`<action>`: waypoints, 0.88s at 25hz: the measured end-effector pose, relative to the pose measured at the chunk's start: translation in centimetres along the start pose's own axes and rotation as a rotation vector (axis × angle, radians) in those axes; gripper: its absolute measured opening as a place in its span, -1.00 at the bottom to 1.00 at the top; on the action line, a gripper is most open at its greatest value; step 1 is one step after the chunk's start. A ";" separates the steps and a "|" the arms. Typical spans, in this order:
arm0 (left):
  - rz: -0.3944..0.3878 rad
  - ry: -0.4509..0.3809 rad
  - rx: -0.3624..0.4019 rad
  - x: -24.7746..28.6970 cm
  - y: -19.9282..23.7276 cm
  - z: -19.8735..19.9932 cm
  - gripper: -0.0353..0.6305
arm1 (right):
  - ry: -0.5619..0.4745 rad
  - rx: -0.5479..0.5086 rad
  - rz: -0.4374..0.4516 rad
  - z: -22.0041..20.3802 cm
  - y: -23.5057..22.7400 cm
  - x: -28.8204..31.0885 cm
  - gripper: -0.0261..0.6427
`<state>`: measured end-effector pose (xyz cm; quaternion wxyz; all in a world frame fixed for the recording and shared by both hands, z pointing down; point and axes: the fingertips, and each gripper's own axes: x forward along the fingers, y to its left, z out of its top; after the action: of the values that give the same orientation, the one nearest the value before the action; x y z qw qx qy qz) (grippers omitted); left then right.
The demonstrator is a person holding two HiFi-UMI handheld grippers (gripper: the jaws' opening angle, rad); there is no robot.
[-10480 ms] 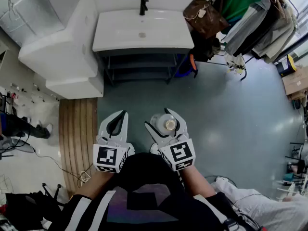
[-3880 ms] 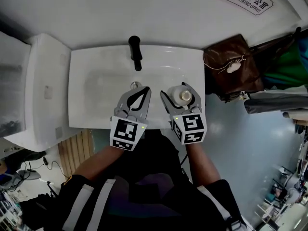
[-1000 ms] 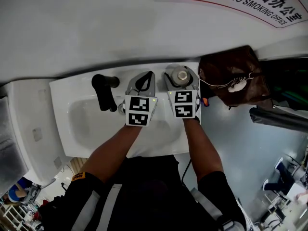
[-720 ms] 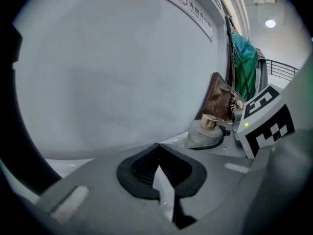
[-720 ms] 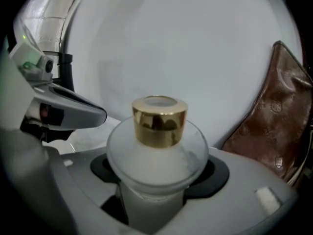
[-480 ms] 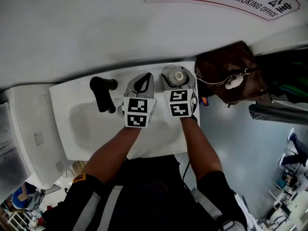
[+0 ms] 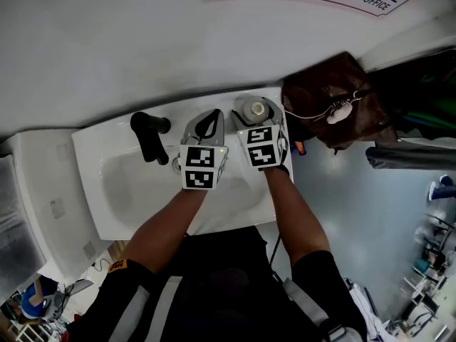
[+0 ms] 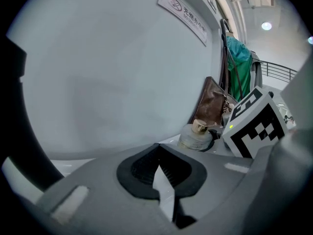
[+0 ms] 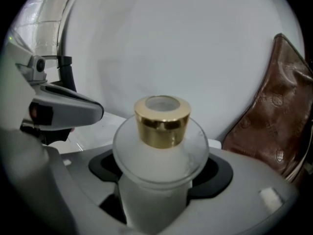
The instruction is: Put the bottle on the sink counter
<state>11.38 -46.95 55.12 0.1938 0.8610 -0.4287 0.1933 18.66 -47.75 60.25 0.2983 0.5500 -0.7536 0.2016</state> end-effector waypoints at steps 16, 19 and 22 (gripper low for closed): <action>-0.041 -0.066 0.029 -5.4 -2.0 1.3 -0.90 | -0.054 0.111 -0.069 -0.3 1.5 -6.8 0.21; -0.054 -0.085 0.038 -7.2 -2.5 1.4 -0.90 | -0.094 0.124 -0.096 0.0 2.6 -9.1 0.06; -0.065 -0.096 0.047 -9.2 -2.9 0.9 -0.90 | -0.142 0.130 -0.113 0.1 4.3 -11.5 -0.19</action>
<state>8.77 -39.72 49.30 0.1587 0.8871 -0.4047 0.1554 17.07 -38.31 52.51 0.2189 0.6228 -0.7258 0.1933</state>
